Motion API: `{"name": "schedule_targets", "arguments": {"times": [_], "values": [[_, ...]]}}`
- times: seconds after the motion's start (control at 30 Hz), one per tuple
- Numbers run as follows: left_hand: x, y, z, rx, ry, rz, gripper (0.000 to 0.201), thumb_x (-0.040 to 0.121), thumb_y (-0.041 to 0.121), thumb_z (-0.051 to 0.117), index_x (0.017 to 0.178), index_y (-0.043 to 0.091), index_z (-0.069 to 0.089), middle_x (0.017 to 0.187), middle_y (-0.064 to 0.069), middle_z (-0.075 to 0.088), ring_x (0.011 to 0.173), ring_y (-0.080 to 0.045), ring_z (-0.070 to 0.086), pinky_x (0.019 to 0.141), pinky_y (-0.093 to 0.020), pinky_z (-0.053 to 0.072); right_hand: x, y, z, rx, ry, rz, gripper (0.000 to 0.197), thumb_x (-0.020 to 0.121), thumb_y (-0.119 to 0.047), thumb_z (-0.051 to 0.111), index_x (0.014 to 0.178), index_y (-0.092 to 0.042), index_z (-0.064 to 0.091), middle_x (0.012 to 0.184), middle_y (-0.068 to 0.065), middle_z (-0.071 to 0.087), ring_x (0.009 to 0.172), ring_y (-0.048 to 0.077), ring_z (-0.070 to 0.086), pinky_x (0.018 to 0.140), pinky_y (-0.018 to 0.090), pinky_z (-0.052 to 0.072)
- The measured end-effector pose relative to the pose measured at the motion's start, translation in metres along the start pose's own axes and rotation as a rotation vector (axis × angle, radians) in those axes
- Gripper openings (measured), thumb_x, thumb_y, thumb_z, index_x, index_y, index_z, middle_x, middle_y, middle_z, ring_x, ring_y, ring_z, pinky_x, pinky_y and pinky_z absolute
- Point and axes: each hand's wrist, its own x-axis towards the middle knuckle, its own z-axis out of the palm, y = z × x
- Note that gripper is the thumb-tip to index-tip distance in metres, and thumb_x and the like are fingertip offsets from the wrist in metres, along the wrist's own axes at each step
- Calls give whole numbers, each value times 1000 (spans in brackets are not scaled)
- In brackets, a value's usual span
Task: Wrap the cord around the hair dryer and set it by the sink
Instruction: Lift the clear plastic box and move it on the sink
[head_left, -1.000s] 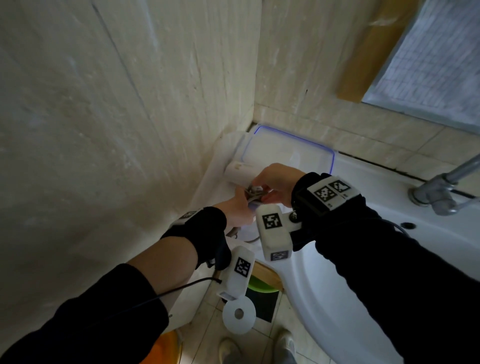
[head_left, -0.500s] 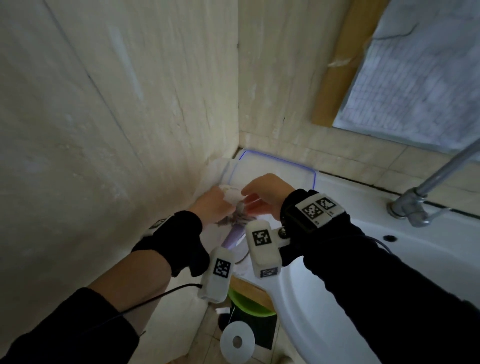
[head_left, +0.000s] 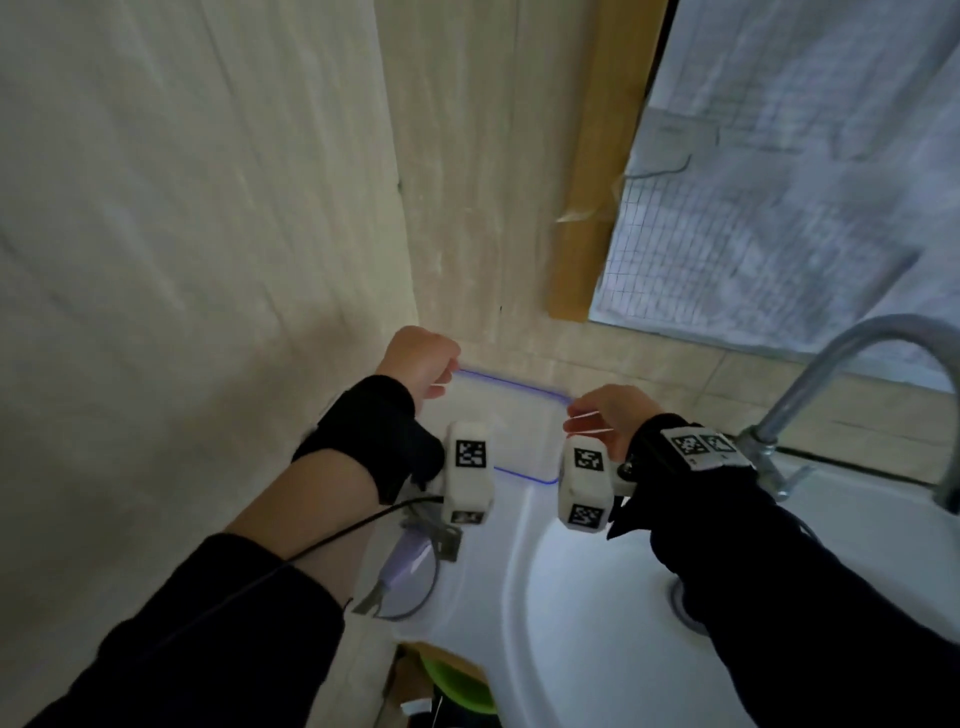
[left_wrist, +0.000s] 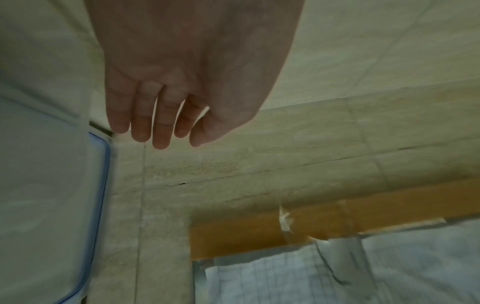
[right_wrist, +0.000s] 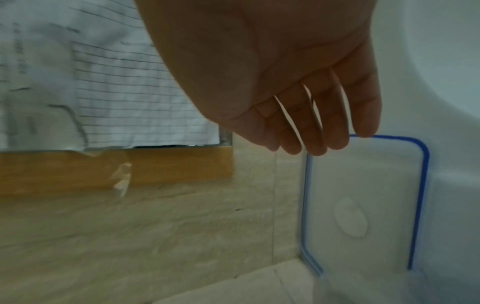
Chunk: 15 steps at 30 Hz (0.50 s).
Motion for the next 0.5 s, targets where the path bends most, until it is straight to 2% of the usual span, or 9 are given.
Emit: {"name": "schedule_targets", "arguments": {"times": [0.07, 0.1, 0.13, 0.2, 0.27, 0.33, 0.37, 0.43, 0.5], "values": [[12, -1, 4, 14, 17, -37, 14, 82, 7, 48, 69, 8, 50, 72, -9, 53, 56, -19, 45, 57, -25, 37, 14, 3, -6, -37, 8, 45, 21, 89, -8, 47, 70, -3, 52, 47, 10, 63, 61, 27, 51, 32, 16, 35], [19, -3, 6, 33, 34, -45, 8, 81, 6, 48, 74, 5, 52, 73, -12, 51, 55, -19, 41, 54, -25, 34, 21, 4, -8, -54, 5, 60, 22, 90, -9, 47, 69, -4, 52, 49, 9, 63, 60, 25, 50, 31, 15, 33], [29, -7, 9, 56, 57, -55, 8, 79, 6, 49, 84, 3, 55, 75, -14, 49, 54, -20, 39, 53, -24, 31, 30, 5, -9, -69, 1, 81, 23, 90, -10, 46, 69, -6, 52, 55, 9, 62, 57, 23, 47, 33, 17, 33], [46, -12, 13, 110, 84, -76, 34, 80, 6, 51, 111, -7, 57, 77, -14, 47, 57, -22, 41, 52, -25, 32, 44, 6, -9, -84, -2, 109, 25, 92, -12, 46, 67, -7, 50, 68, 11, 55, 55, 21, 43, 44, 23, 30], [65, -17, 18, 163, 73, -79, 43, 85, 7, 52, 125, -9, 51, 92, -15, 54, 78, -23, 50, 67, -31, 43, 64, 7, -8, -85, -13, 128, 28, 93, -11, 46, 66, -7, 49, 73, 12, 49, 57, 22, 42, 49, 25, 30], [80, -21, 20, 219, 60, -89, 44, 87, 8, 53, 128, -6, 50, 121, -19, 59, 93, -20, 47, 84, -33, 44, 79, 7, -4, -95, -30, 148, 29, 93, -10, 46, 65, -6, 48, 75, 13, 47, 59, 23, 42, 50, 28, 32], [87, -22, 21, 252, 53, -92, 44, 87, 8, 53, 129, -6, 50, 132, -21, 55, 98, -20, 49, 87, -33, 43, 86, 8, -2, -101, -37, 156, 29, 93, -10, 47, 65, -6, 47, 76, 13, 46, 60, 23, 41, 50, 28, 33], [98, -21, 23, 333, 29, -109, 45, 87, 8, 54, 130, -5, 49, 139, -22, 50, 117, -27, 54, 88, -33, 41, 100, 8, 1, -112, -41, 171, 28, 93, -10, 48, 65, -6, 47, 74, 11, 46, 59, 23, 41, 51, 28, 34], [106, -20, 24, 416, -18, -135, 46, 88, 8, 54, 131, -4, 48, 141, -22, 48, 130, -34, 47, 97, -37, 42, 109, 8, 4, -123, -44, 188, 24, 92, -9, 49, 68, -6, 49, 74, 8, 45, 60, 22, 41, 51, 27, 33]]}}
